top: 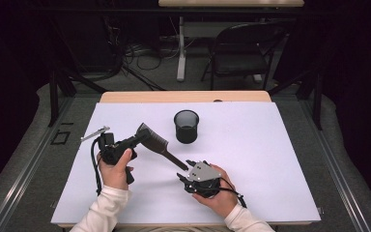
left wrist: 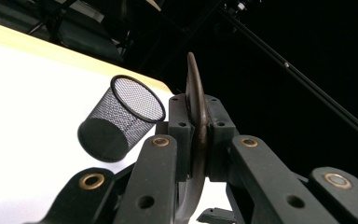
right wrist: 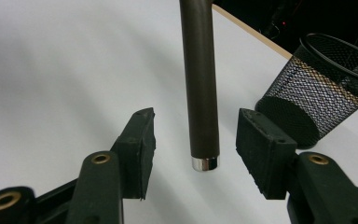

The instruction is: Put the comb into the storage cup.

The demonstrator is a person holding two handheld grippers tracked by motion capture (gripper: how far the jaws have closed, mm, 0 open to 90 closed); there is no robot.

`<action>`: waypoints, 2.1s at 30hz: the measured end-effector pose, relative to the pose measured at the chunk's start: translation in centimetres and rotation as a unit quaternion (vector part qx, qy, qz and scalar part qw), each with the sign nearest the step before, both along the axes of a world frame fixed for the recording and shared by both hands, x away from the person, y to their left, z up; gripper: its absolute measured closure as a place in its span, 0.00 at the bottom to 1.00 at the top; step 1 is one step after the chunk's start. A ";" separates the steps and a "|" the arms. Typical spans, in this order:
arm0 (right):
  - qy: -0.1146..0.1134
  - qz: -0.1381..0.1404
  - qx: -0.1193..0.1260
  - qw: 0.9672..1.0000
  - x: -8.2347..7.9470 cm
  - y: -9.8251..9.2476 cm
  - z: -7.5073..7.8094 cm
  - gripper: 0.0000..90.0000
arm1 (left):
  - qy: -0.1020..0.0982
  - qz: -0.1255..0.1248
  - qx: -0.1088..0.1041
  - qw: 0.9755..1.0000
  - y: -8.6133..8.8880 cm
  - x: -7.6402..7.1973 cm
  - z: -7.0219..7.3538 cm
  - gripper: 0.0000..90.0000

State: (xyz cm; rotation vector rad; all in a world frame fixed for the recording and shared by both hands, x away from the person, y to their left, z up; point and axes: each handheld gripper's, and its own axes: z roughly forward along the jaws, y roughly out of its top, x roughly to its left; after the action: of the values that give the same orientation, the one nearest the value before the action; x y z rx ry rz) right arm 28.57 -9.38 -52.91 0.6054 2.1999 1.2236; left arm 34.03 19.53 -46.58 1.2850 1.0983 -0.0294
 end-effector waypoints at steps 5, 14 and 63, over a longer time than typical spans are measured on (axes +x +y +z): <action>0.003 -0.011 -0.007 1.000 0.2 -0.2 0.1 0.51 | -0.001 0.007 -0.003 1.000 0.4 0.0 0.1 0.94; 0.007 -0.031 -0.018 0.999 0.7 -0.8 0.1 0.49 | -0.004 0.023 -0.010 1.000 1.4 0.3 0.1 0.94; 0.067 -0.063 0.035 0.995 1.7 -3.7 0.7 0.39 | -0.014 0.064 -0.016 0.998 4.0 0.4 0.6 0.94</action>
State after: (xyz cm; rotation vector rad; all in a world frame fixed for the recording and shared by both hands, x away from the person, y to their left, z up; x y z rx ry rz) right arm 30.22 -13.09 -52.23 0.8654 2.1964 1.2298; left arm 34.39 23.55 -46.00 1.1810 1.1494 0.0659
